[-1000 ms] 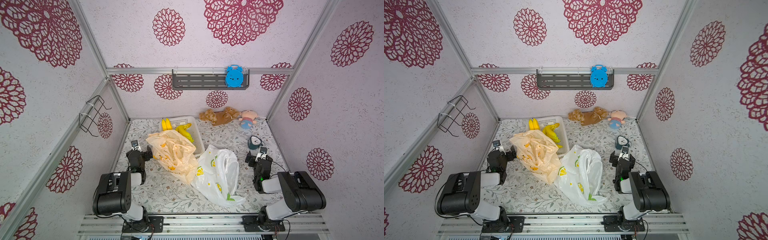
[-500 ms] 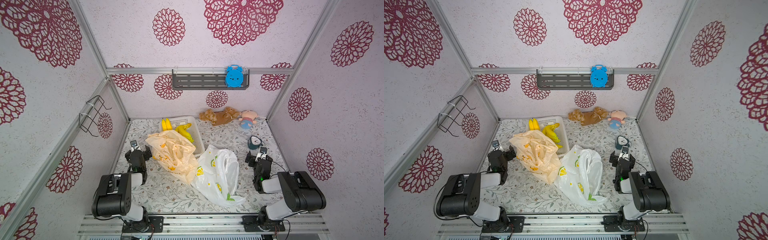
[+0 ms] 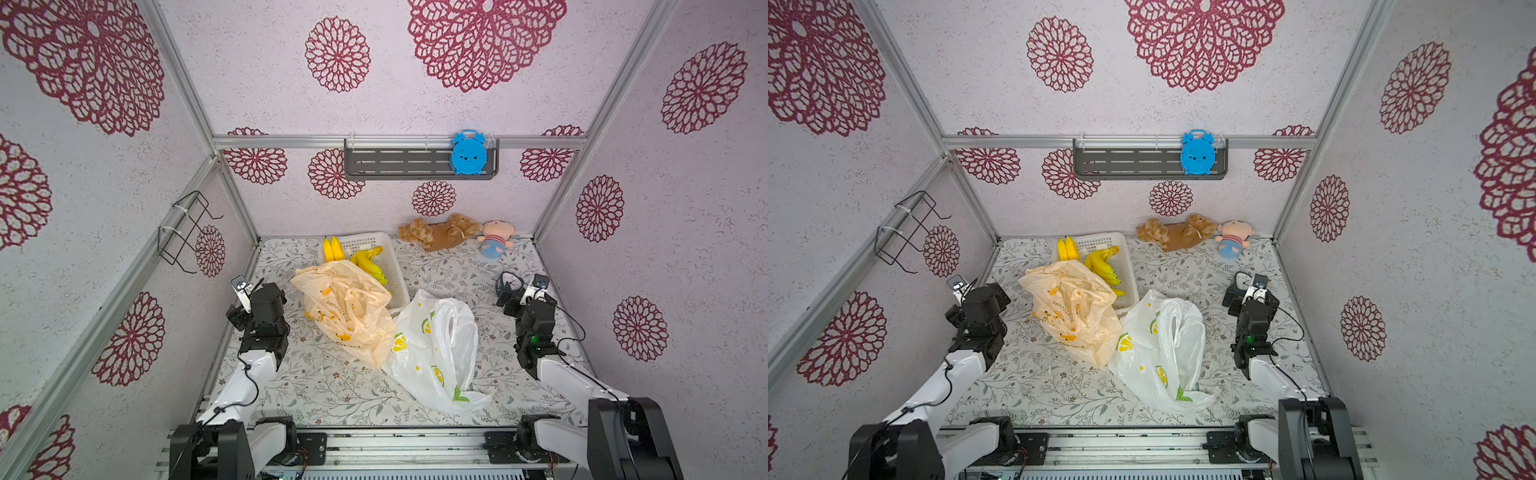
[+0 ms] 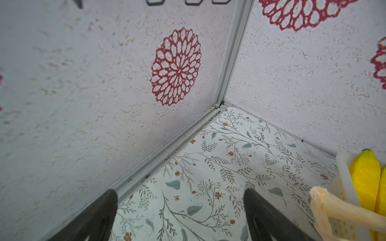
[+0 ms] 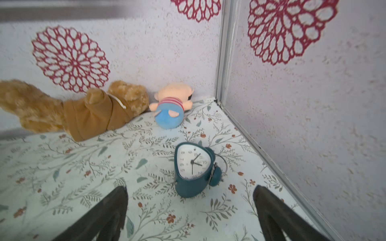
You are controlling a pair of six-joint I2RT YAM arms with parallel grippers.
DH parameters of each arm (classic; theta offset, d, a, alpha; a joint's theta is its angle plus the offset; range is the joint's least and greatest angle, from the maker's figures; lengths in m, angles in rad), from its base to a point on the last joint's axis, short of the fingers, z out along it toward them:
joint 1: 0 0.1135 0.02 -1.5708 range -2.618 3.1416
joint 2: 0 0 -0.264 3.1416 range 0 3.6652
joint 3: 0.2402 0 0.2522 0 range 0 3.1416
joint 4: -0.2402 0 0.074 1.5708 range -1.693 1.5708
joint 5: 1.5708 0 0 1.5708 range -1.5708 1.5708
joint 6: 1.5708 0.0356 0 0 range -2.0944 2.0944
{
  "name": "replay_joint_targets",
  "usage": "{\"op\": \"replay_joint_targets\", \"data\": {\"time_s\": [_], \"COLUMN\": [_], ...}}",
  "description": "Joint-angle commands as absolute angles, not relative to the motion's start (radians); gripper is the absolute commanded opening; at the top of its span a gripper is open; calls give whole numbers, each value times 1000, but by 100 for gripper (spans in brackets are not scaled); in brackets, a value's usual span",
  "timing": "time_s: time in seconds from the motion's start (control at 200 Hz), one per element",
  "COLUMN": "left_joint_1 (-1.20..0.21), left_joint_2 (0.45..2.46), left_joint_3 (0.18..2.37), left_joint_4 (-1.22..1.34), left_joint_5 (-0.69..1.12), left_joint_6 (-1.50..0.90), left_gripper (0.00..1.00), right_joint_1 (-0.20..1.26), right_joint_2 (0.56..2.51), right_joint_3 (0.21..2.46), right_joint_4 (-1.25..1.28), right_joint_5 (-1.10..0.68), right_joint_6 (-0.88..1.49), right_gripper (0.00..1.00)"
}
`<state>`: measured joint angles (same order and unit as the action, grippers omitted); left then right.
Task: Place the banana into a plastic bag & tie a knot
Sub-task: Pick up the plastic bag at the center of the board.
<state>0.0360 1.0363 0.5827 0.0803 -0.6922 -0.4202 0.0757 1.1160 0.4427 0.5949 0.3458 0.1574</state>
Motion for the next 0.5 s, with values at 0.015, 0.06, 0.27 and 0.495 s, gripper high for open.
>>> {"op": "replay_joint_targets", "data": {"time_s": [0.015,0.06,0.27,0.495], "left_joint_1": [29,31,23,45], "left_joint_2": [893,848,709,681], "left_joint_3": [610,631,653,610], "left_joint_4": [-177,-246,-322,-335], "left_joint_5": [-638,-589,-350,-325], "left_joint_6": [-569,-601,-592,-886], "left_gripper": [97,97,97,97], "right_joint_1": [80,80,64,29], "right_joint_2": [1025,998,906,783], "right_joint_3": [506,537,584,579], "right_joint_4": [229,145,-28,-77], "right_joint_5": [403,393,307,203], "right_joint_6": [328,353,460,523], "right_gripper": [99,99,99,99]}}
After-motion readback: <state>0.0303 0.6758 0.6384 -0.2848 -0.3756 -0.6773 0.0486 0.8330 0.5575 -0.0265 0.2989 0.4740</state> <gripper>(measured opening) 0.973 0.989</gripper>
